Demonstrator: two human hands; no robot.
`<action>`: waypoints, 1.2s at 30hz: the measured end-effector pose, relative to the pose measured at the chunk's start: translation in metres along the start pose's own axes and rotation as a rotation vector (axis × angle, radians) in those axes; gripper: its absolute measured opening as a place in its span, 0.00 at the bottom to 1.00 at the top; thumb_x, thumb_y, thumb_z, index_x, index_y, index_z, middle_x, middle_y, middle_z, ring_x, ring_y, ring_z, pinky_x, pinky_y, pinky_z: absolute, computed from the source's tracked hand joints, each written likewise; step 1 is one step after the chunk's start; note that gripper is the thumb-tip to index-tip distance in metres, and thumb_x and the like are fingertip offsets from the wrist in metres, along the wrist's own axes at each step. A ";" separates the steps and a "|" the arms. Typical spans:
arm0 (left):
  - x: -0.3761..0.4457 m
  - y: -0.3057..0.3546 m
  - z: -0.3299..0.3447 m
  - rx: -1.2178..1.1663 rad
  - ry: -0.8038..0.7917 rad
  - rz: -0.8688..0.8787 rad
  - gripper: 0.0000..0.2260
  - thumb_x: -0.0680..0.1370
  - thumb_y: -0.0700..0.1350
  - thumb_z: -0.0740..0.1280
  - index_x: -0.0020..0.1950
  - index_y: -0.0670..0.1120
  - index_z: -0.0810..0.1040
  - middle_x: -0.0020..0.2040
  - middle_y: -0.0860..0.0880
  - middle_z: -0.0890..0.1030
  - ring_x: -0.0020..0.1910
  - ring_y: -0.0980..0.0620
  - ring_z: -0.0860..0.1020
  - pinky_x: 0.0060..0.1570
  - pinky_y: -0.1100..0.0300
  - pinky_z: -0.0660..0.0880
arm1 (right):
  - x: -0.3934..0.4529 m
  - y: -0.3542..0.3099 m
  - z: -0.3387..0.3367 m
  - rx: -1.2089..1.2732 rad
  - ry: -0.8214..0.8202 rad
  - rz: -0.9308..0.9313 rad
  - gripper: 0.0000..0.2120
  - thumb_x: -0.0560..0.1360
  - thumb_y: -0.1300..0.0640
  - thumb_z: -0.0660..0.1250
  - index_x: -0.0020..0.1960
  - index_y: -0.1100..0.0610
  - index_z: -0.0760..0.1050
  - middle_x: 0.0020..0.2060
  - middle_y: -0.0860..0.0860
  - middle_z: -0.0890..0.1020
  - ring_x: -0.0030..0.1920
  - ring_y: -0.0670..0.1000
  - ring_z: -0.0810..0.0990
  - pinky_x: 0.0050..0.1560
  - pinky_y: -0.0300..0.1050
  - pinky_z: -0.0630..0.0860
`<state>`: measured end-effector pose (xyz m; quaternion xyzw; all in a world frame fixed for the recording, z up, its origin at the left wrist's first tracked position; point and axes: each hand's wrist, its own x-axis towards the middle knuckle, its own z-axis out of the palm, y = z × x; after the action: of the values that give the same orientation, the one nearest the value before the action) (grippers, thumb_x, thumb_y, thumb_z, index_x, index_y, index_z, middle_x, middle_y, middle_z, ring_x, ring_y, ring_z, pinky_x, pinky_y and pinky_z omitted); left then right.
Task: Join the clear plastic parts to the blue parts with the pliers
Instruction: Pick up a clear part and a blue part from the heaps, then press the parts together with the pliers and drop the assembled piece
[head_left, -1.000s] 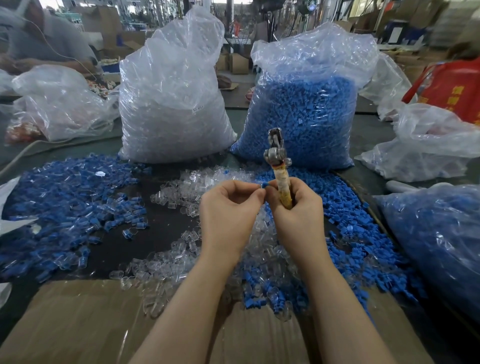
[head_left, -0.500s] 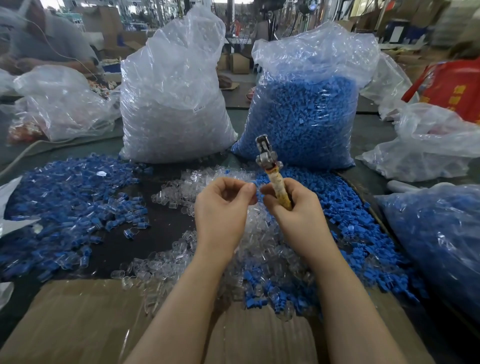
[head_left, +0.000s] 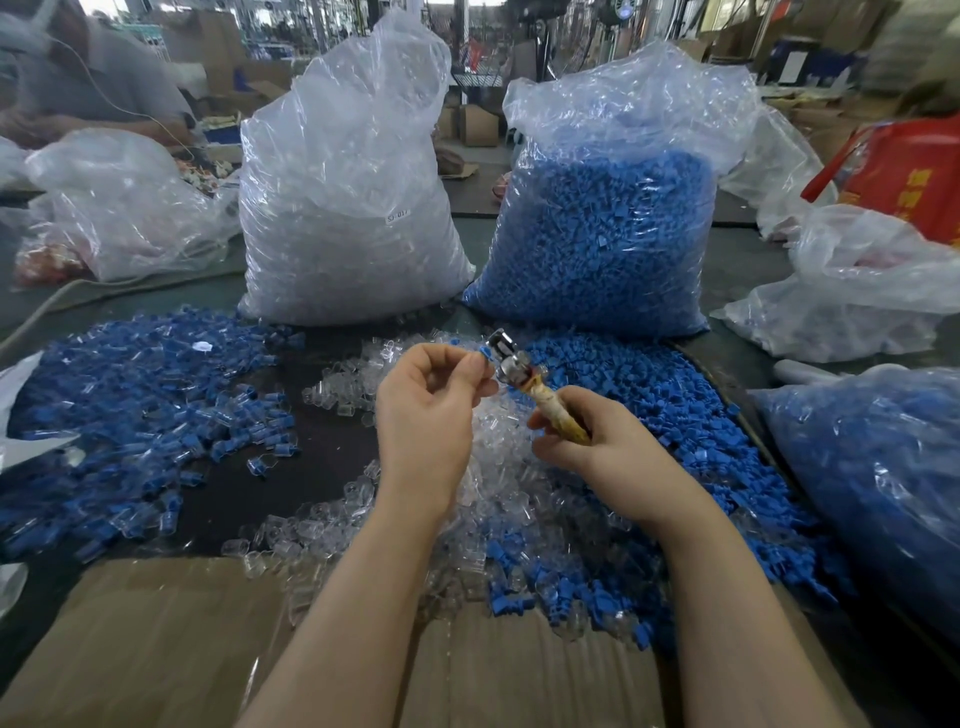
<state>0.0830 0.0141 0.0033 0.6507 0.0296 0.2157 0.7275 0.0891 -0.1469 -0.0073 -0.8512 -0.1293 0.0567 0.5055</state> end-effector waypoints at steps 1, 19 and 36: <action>0.000 0.000 0.000 0.008 0.002 0.007 0.06 0.78 0.35 0.68 0.42 0.43 0.78 0.34 0.52 0.81 0.34 0.59 0.80 0.38 0.68 0.76 | 0.000 0.001 0.000 0.006 -0.008 0.003 0.05 0.76 0.59 0.70 0.51 0.54 0.75 0.43 0.55 0.79 0.39 0.54 0.75 0.44 0.52 0.74; -0.001 0.005 -0.002 0.054 -0.030 0.042 0.06 0.79 0.35 0.67 0.43 0.43 0.78 0.34 0.53 0.81 0.34 0.61 0.80 0.38 0.69 0.76 | 0.001 -0.004 0.005 -0.156 -0.003 -0.029 0.08 0.73 0.64 0.66 0.44 0.52 0.73 0.32 0.46 0.73 0.28 0.42 0.68 0.31 0.40 0.66; 0.013 0.004 -0.023 -0.281 0.124 -0.334 0.03 0.78 0.39 0.68 0.49 0.41 0.80 0.40 0.48 0.86 0.38 0.55 0.84 0.36 0.66 0.79 | 0.005 0.002 0.007 -0.201 0.120 0.002 0.04 0.71 0.59 0.64 0.43 0.52 0.69 0.31 0.48 0.72 0.30 0.49 0.68 0.33 0.46 0.65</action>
<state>0.0867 0.0402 0.0065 0.5147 0.1515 0.1337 0.8332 0.0928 -0.1403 -0.0125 -0.8995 -0.1030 -0.0072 0.4245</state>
